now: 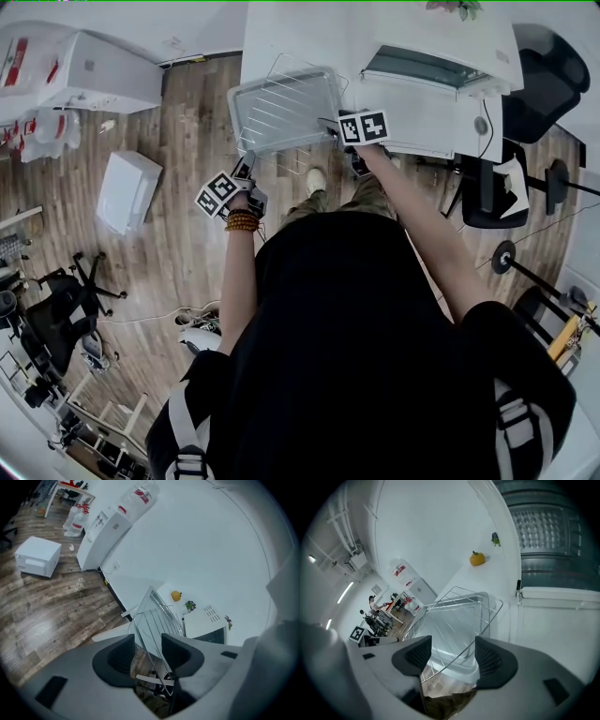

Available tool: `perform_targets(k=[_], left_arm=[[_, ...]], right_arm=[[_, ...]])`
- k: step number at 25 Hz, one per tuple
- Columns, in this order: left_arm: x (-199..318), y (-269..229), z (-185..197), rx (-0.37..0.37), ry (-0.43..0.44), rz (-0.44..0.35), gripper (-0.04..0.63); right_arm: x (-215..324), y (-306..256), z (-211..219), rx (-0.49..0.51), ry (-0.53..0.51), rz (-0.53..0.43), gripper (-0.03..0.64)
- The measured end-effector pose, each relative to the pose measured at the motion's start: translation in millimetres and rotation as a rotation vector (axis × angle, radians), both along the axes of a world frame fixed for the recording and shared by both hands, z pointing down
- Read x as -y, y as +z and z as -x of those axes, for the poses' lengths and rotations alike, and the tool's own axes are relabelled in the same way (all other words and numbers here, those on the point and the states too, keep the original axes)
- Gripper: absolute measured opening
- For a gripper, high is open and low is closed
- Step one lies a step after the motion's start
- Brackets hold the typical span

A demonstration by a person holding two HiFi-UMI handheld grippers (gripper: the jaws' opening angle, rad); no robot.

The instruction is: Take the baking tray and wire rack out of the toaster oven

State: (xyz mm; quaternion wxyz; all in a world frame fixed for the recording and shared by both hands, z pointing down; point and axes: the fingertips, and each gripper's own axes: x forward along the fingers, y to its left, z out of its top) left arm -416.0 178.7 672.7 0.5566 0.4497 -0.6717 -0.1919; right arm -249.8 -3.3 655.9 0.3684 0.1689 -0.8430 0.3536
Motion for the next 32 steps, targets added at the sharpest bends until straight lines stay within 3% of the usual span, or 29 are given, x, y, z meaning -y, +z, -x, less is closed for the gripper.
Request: perform_targets(k=[5,12,20,26,31,32], left_arm=[[-0.4,-12.7,4.8,0.112,0.044,0.031,0.164],[37.8,-79.2,10.6,0.384,0.162,-0.034,0.164],[130.8,-187.3,-46.9,0.722,0.450,-0.261,0.156],[180.9,-279.2,-100.4,0.861,0.505,-0.493,0.153],[200.8,-342.1,-148.6,1.059,0.550,-0.648,0.135],[202.0,-353.7,-154.9,1.090,0.543,-0.675,0.129]], right_arm=[[8.7,-30.8,-5.2,0.063,0.007,-0.084,0.279],[33.5,-107.1,-20.3,0.187,-0.011,-0.285,0.279],[62.6,-210.6,-41.1,0.275,0.004,-0.558,0.279],[69.8,-302.8,-70.6,0.305,0.044,-0.849,0.278],[64.8,-365.4,-89.4,0.347,0.106,-1.025,0.273],[62.8,-374.0,-92.7,0.357,0.131,-1.049,0.236]])
